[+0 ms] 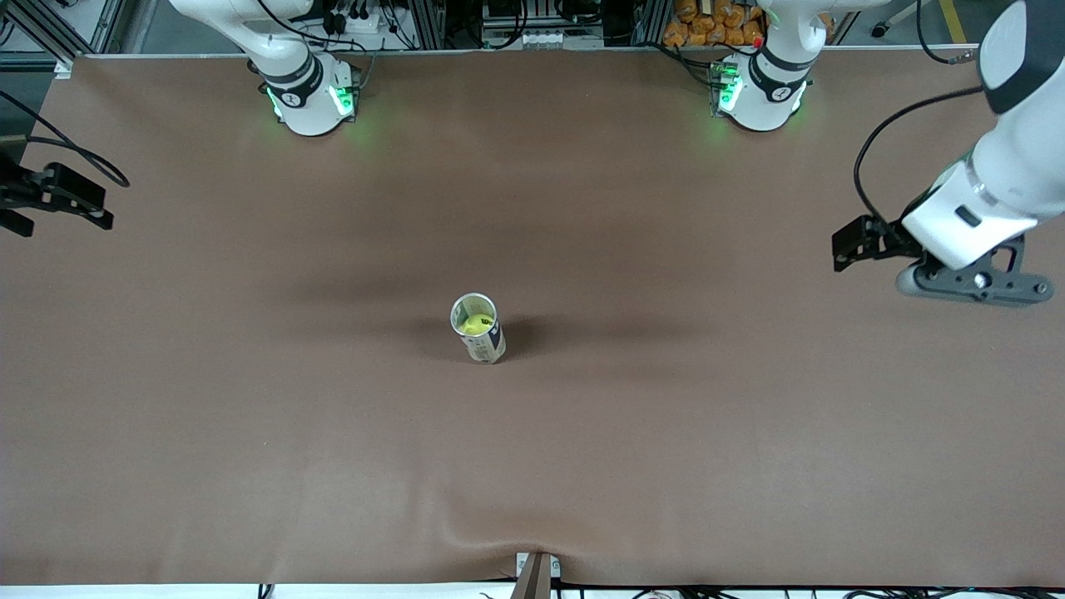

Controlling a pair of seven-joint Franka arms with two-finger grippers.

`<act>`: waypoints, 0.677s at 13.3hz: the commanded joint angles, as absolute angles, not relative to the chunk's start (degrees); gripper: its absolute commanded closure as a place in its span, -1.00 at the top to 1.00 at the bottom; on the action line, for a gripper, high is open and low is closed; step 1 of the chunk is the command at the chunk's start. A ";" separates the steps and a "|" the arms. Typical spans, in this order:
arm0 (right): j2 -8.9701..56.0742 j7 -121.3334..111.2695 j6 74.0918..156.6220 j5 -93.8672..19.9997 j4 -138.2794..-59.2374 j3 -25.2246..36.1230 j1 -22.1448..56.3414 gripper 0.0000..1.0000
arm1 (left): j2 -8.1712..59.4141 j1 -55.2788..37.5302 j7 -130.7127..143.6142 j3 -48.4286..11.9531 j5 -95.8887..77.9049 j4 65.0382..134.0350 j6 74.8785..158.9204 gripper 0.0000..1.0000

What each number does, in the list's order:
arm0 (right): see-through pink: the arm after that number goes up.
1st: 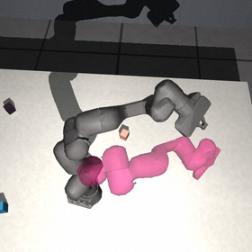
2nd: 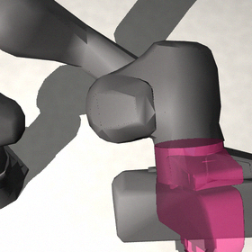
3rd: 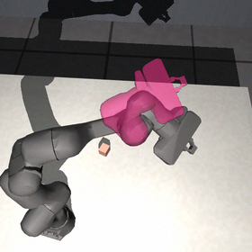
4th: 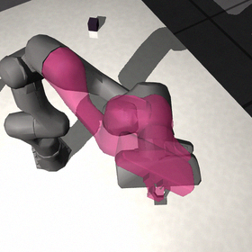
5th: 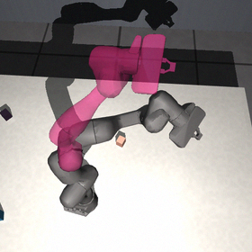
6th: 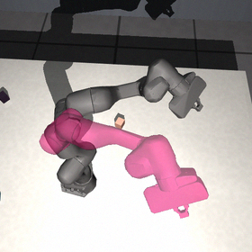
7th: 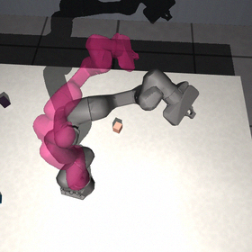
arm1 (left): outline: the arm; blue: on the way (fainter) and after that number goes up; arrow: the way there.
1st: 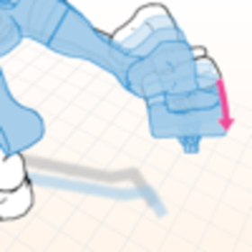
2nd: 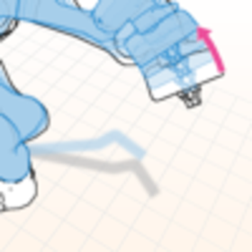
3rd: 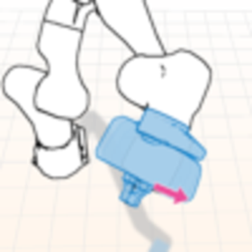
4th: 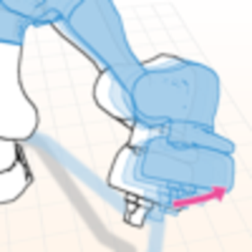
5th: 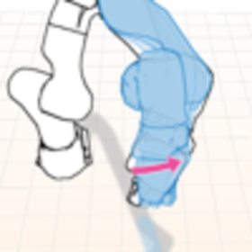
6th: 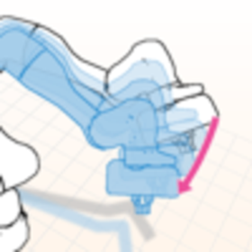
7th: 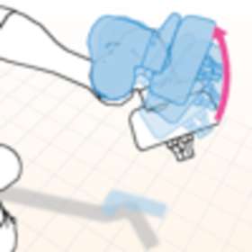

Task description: Insert tennis ball vertically with right arm

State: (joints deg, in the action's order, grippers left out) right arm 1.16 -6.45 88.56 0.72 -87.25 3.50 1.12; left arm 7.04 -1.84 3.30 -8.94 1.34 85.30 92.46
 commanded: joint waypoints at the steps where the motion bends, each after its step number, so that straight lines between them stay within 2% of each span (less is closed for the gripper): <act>1: -1.06 -1.68 94.98 0.79 -92.89 3.25 1.67 1.00 | 0.02 -6.49 3.96 -3.01 0.09 92.53 92.72 1.00; 4: -1.05 -2.10 99.31 0.88 -93.52 3.08 1.76 1.00 | -7.27 -7.47 4.13 -0.53 -2.11 99.12 92.64 1.00; 6: -1.06 -2.37 97.66 0.88 -93.52 3.08 1.67 1.00 | -11.23 -7.47 5.70 -0.61 -2.11 101.85 91.15 1.00; 9: -1.05 -2.37 94.41 1.14 -93.69 3.16 1.50 1.00 | -12.48 -7.99 7.21 -1.23 -1.85 102.22 89.48 1.00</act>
State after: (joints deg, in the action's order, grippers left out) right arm 0.97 -3.06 95.63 0.72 -91.53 3.14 1.49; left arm -10.51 -7.01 5.90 -1.30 -1.31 100.25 89.99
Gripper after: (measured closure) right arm 0.000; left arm 0.000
